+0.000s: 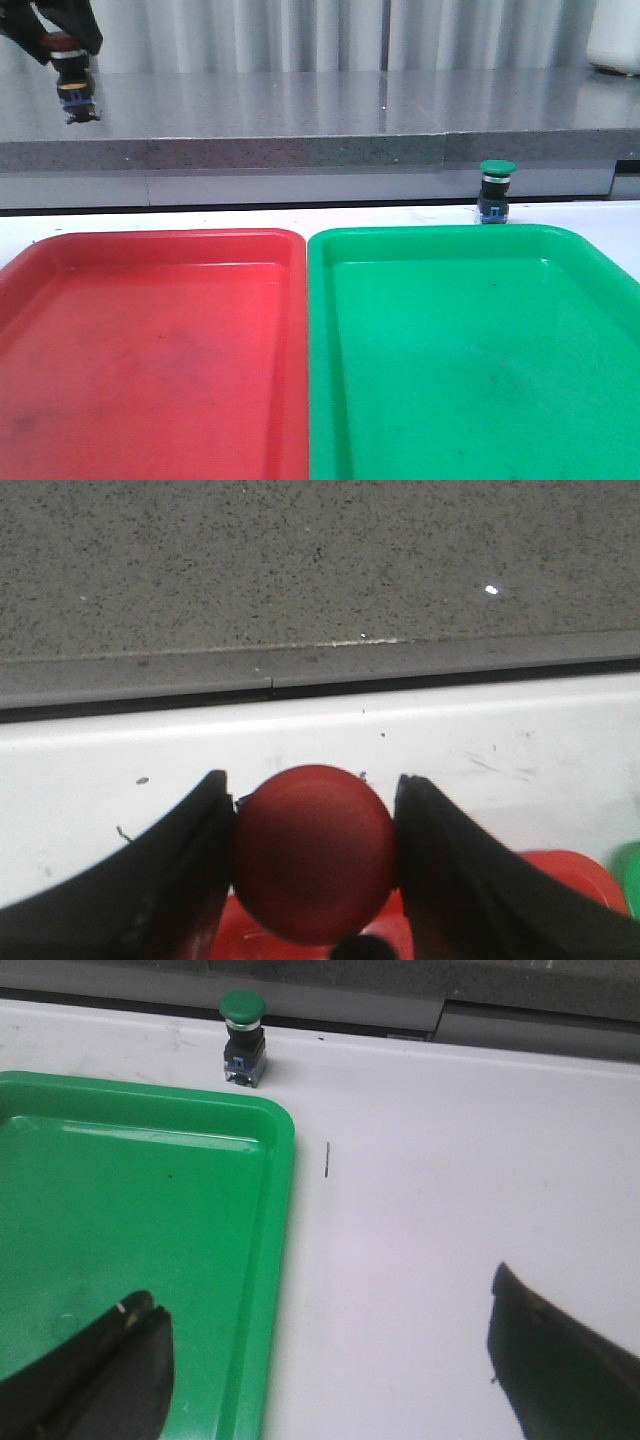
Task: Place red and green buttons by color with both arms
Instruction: 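Lower the red button into the red tray and open the left gripper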
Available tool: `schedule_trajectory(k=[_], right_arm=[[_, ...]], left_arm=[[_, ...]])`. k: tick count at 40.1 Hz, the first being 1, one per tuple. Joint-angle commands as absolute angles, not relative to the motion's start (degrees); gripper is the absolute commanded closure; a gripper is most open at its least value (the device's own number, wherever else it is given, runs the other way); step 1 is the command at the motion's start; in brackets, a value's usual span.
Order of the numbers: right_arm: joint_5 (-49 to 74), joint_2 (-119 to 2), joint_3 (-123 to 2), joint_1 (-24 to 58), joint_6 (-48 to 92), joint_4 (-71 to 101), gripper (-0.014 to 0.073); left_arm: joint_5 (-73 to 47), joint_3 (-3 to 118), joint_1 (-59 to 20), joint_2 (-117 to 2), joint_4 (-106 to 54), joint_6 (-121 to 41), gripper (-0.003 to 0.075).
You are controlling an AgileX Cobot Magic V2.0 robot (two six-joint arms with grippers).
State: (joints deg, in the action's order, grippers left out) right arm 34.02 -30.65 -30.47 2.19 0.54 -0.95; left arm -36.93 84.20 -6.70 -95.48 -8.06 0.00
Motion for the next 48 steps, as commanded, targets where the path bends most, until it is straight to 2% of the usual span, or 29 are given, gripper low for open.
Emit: schedule_trajectory(k=[1,12,19,25,36,48], right_arm=[[30.1,-31.1,-32.3,1.8,1.2,-1.6,-0.0057],[30.1,-31.1,-32.3,1.8,1.2,-1.6,-0.0057],[30.1,-31.1,-32.3,1.8,1.2,-1.6,-0.0057],[30.1,-31.1,-32.3,1.8,1.2,-1.6,-0.0057],[30.1,-31.1,-32.3,1.8,1.2,-1.6,-0.0057],[30.1,-31.1,-32.3,1.8,1.2,-1.6,-0.0057]], left_arm=[[-34.2,80.8,-8.1,-87.4,-9.2,0.0,0.0419],[-29.2,64.7,-15.1,-76.5,-9.2,0.0,0.0418],[-27.9,57.2,-20.6,-75.3,-9.2,0.0,0.0418],[-20.8,51.2,-23.9,-75.6,-9.2,0.0,0.0418],[-13.6,46.2,-24.5,-75.6,-9.2,0.0,0.0419],[-12.6,45.8,-24.5,-80.7,-9.2,0.0,0.0418]])
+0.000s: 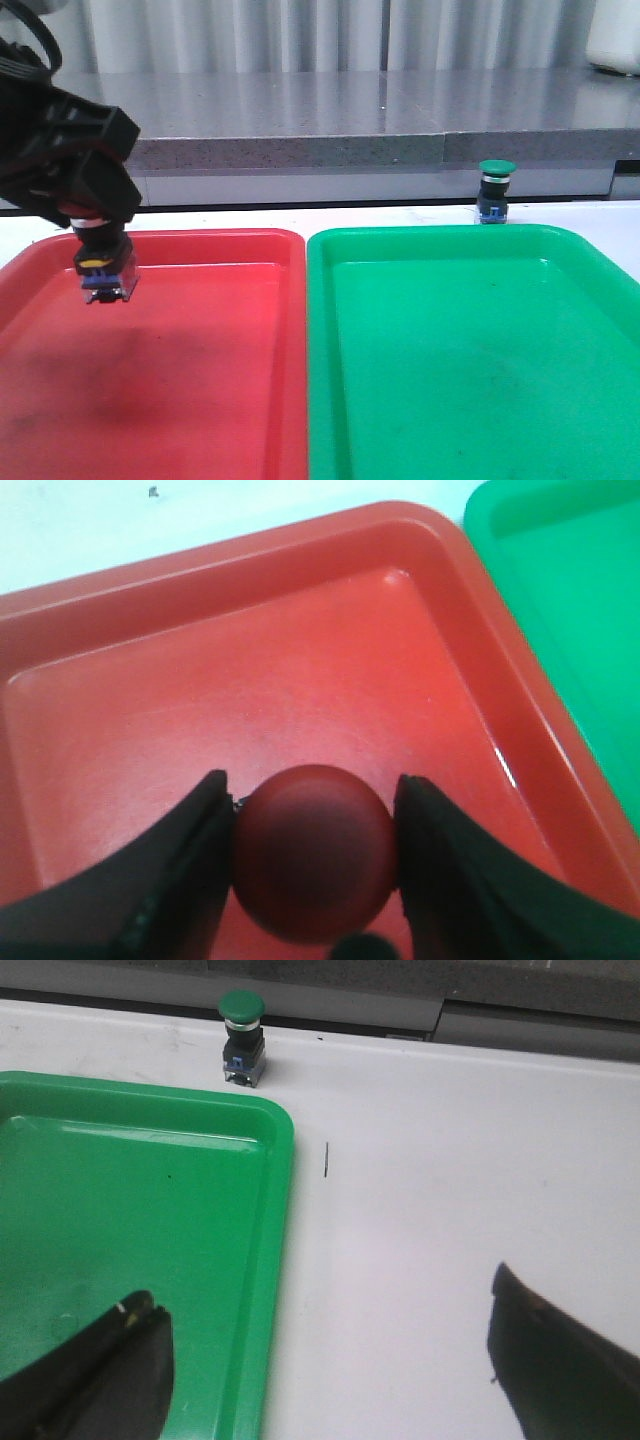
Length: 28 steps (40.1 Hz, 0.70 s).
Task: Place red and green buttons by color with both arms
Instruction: 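Lower the red button into the red tray and open the left gripper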
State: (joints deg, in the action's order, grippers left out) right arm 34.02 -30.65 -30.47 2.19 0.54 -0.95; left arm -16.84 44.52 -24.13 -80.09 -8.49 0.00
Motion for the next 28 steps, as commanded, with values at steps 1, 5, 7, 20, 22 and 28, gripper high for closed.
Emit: schedule_trajectory(k=[1,5,7,20,22,28], right_arm=[[30.1,-31.1,-32.3,1.8,1.2,-1.6,-0.0057],[30.1,-31.1,-32.3,1.8,1.2,-1.6,-0.0057],[30.1,-31.1,-32.3,1.8,1.2,-1.6,-0.0057],[30.1,-31.1,-32.3,1.8,1.2,-1.6,-0.0057],[30.1,-31.1,-32.3,1.8,1.2,-1.6,-0.0057],[30.1,-31.1,-32.3,1.8,1.2,-1.6,-0.0057]], left_arm=[[-12.4,45.8,-24.5,-81.4,-9.2,0.0,0.0418],[-12.0,45.8,-24.5,-83.8,-9.2,0.4,0.0418],[-12.1,45.8,-24.5,-84.5,-9.7,0.5,0.0418],[-12.8,45.8,-24.5,-85.2,-10.0,0.5,0.0321],[-12.8,45.8,-24.5,-85.2,-10.0,0.5,0.0293],[-12.7,46.2,-24.5,-85.2,-10.0,0.5,0.0216]])
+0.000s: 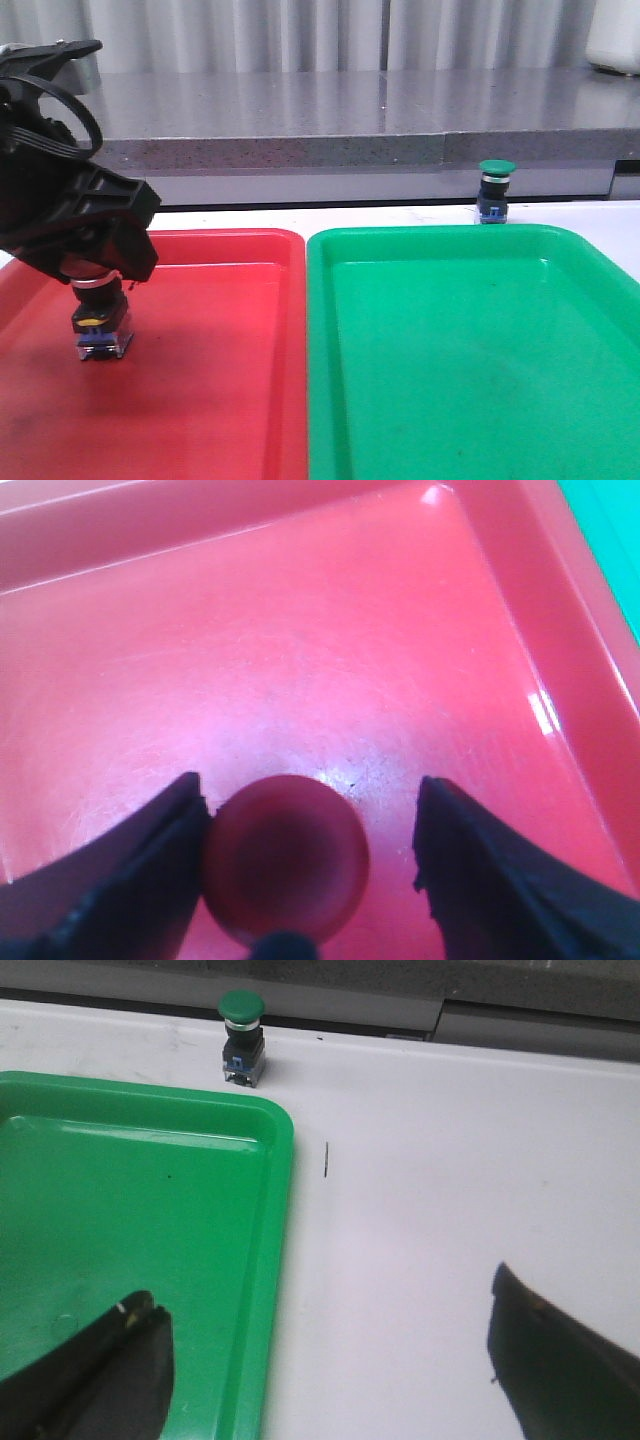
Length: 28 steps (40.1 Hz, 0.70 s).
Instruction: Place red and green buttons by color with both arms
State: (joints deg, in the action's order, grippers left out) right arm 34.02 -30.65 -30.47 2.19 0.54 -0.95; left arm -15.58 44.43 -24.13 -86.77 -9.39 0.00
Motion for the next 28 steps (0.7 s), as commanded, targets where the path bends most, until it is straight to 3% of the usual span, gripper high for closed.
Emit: schedule_trajectory(k=[1,13,28], right_arm=[[30.1,-31.1,-32.3,1.8,1.2,-1.6,-0.0057],[30.1,-31.1,-32.3,1.8,1.2,-1.6,-0.0057],[30.1,-31.1,-32.3,1.8,1.2,-1.6,-0.0057]], left_arm=[[-12.8,46.4,-24.5,-85.2,-10.0,0.5,0.0212],[-19.9,52.0,-24.5,-79.8,-10.2,0.5,0.0215],[-30.9,51.0,-24.5,-55.1,-6.0,0.5,0.022]])
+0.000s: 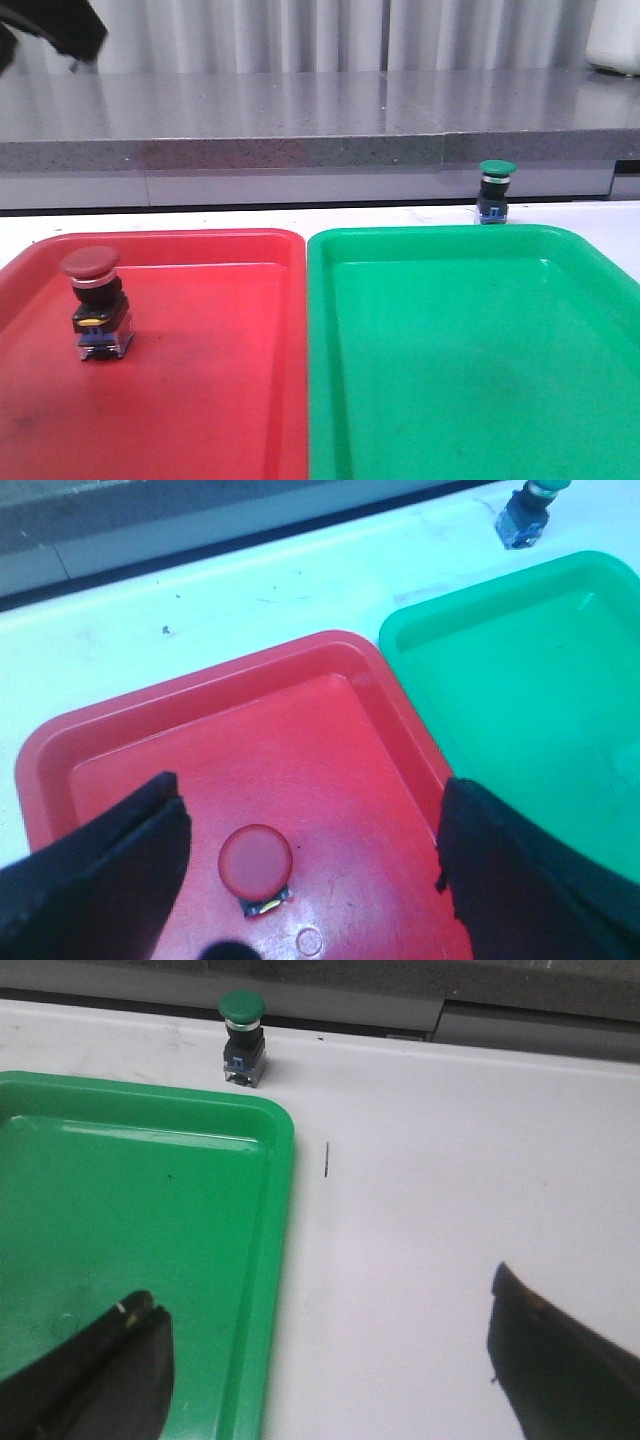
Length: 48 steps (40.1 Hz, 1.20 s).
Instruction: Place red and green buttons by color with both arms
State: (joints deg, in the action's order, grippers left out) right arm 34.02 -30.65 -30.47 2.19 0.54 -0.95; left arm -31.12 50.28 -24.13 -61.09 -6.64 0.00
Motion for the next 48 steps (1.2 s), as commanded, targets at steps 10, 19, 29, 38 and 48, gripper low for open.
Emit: schedule_trajectory(k=[10,19,29,38,48], right_arm=[[30.1,-31.1,-32.3,1.8,1.2,-1.6,-0.0057],[29.8,-31.1,-32.3,1.8,1.2,-1.5,-0.0057],[29.3,-31.8,-32.3,1.8,1.2,-1.3,-0.0057],[31.2,-39.0,-36.6,2.9,1.2,2.5,-0.0057],[31.1,-54.3,-47.1,6.6,1.2,3.7,-0.0057]], left_arm=[[-32.4,44.4,-24.5,-40.4,-6.0,0.5,0.022],[-32.5,42.3,-24.5,-35.0,-6.0,0.5,0.022],[-32.5,42.3,-24.5,-35.0,-6.0,0.5,0.022],[-32.5,42.3,-24.5,-35.0,-6.0,0.5,0.022],[-32.5,42.3,-24.5,-35.0,-6.0,0.5,0.022]])
